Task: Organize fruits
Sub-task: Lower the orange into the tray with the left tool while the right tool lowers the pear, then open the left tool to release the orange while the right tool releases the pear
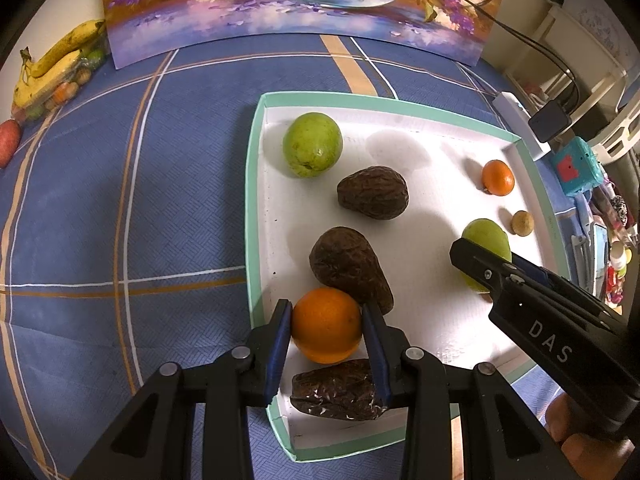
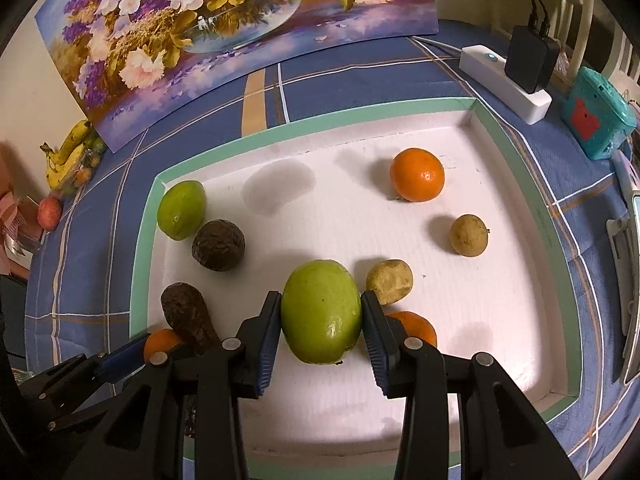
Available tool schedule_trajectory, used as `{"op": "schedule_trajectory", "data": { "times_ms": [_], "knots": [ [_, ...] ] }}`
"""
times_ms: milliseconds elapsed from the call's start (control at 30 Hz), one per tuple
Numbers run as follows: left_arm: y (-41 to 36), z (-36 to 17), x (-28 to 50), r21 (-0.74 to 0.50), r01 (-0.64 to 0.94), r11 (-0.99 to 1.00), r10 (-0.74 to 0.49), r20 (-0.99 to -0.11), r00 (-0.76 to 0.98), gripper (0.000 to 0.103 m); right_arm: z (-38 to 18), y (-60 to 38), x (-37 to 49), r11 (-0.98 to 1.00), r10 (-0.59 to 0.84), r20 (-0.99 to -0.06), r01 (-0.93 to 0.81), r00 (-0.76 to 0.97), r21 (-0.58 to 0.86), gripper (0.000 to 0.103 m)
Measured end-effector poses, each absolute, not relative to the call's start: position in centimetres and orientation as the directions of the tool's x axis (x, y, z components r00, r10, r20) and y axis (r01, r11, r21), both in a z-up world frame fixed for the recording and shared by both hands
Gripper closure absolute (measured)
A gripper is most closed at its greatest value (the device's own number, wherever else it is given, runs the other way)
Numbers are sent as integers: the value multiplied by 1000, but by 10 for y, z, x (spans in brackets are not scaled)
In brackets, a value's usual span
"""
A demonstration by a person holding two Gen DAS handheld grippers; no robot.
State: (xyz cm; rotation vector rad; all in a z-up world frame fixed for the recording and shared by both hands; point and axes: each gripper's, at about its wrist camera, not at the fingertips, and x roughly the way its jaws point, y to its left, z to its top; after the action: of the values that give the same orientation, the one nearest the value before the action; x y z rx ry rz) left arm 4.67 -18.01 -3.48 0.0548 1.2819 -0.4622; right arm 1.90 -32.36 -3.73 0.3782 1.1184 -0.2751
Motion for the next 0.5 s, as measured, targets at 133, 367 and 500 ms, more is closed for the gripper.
{"op": "schedule_trajectory", "data": {
  "times_ms": [133,367,500],
  "knots": [
    [-180,-35,47,-215,365,906,-303,-931,203,64,-38,-323,20,906,-34,-909,396,416,148,61],
    [-181,-34,49,-230,364,903,-311,-933,181,64,-37,-323,20,908,-35,-909,393,415,145,61],
    [-180,-34,49,-236,363,901,-313,-935,170,64,-38,-323,19,906,-33,-909,396,416,148,61]
  ]
}}
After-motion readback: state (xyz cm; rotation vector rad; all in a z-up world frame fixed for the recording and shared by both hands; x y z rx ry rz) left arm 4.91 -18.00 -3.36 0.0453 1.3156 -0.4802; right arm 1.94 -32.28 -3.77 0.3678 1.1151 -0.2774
